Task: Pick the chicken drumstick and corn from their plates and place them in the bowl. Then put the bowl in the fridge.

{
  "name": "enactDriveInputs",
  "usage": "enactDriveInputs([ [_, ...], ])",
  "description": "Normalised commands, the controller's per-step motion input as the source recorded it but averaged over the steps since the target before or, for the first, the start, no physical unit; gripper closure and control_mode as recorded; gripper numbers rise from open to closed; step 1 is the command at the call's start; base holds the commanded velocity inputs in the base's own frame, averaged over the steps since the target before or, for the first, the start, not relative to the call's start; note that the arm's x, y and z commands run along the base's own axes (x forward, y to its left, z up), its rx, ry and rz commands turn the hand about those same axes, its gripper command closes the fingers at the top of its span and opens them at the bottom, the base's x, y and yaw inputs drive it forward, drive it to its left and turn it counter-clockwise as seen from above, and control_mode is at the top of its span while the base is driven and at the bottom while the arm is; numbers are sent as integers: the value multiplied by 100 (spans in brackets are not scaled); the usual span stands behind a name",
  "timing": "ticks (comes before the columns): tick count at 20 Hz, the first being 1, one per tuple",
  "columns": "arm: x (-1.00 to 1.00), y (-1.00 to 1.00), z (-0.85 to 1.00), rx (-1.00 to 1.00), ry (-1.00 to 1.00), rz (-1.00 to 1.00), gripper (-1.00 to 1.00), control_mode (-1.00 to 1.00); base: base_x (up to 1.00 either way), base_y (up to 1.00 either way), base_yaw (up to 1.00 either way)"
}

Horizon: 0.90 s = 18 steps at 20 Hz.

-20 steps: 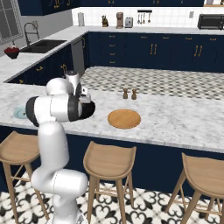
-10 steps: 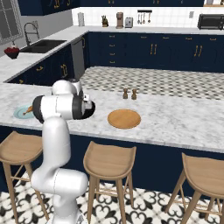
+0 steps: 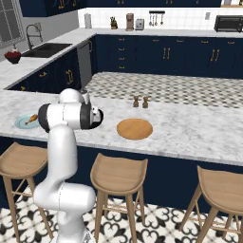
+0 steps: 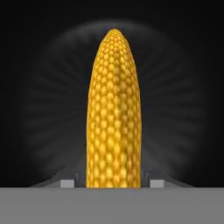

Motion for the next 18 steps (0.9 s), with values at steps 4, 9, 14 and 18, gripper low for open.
enactDriveInputs([
  [4, -22, 0, 27, 0, -3, 0, -100, -100, 0, 0, 0],
  [9, -57, -10, 67, 3, -3, 0, -100, -100, 0, 0, 0],
  [14, -95, -30, 61, 6, -1, 0, -100, -100, 0, 0, 0],
  [18, -100, -48, 46, 5, 0, -3, -100, -100, 0, 0, 0],
])
